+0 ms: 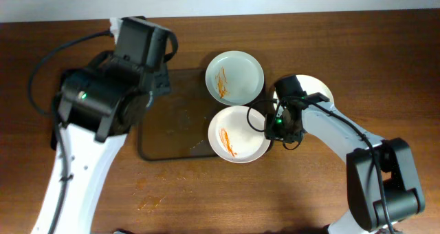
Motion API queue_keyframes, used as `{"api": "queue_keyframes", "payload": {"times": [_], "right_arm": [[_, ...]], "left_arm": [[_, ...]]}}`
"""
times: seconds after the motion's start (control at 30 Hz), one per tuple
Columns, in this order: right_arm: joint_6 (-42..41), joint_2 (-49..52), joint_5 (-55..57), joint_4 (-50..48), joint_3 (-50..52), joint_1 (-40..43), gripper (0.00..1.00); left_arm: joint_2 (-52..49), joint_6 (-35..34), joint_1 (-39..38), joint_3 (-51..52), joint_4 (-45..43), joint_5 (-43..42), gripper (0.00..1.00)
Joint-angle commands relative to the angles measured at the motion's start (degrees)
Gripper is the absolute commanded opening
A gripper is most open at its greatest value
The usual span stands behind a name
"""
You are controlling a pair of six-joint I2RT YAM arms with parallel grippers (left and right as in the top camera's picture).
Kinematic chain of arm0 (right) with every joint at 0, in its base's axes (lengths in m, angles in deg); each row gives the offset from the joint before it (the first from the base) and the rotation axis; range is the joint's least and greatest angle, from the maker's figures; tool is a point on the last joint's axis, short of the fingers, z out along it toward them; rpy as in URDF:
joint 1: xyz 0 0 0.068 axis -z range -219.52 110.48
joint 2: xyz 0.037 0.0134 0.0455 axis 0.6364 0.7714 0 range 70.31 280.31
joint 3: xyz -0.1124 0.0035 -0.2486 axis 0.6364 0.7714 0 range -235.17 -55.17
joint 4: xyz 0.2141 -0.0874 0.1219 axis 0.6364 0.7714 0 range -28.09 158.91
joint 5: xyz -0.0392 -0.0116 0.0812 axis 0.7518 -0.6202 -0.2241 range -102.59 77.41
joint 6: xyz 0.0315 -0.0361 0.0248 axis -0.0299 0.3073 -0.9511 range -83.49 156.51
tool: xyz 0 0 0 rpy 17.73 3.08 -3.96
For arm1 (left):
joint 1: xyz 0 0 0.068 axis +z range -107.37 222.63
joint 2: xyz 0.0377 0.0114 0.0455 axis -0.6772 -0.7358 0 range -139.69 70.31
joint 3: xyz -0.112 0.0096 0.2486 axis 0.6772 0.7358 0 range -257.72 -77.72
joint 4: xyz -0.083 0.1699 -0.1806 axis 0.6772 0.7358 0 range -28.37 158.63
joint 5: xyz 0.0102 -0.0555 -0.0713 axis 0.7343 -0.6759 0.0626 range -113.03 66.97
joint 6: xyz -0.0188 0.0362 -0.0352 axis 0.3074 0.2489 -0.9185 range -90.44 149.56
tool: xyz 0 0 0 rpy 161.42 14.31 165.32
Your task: Clean dirty plates on tray and stack at the side
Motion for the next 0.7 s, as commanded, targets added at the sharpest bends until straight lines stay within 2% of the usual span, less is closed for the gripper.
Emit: {"api": "queue_keyframes", "payload": {"times": [0.0,0.07,0.27,0.4,0.47,0.6,0.63,0.67], "right_arm": [[1.66,0.79,-1.79,0.09,-0.48,-0.63,0.25],[1.66,0.79,-1.77,0.20,-0.48,-0.61,0.18],[2.78,0.76,-1.33,1.27,-2.60,-0.57,0.18],[3.06,0.76,0.39,5.22,-8.00,-0.57,0.18],[3.13,0.79,0.35,5.35,-8.31,-0.63,0.04],[3.13,0.79,0.42,7.82,-8.31,-0.63,0.04],[3.10,0.79,0.96,8.31,-8.31,-0.63,0.12],[2.93,0.79,1.73,8.48,-8.31,-0.63,0.30]], "left_arm": [[-4.33,-0.96,0.04,-0.20,-0.96,1.27,0.00],[-6.03,-0.94,0.31,-0.20,-0.94,1.27,0.01],[-7.96,-0.94,0.59,-0.20,-1.90,2.10,0.01],[-7.96,-0.94,0.72,-0.20,-2.10,2.36,0.00],[-7.96,-0.94,0.74,-0.20,-2.10,2.38,0.01],[-7.96,-0.94,1.03,-0.20,-2.75,2.78,0.00],[-7.96,-0.94,1.14,-0.20,-2.89,2.75,0.01],[-7.96,-0.94,1.36,-0.20,-2.89,2.75,0.01]]}}
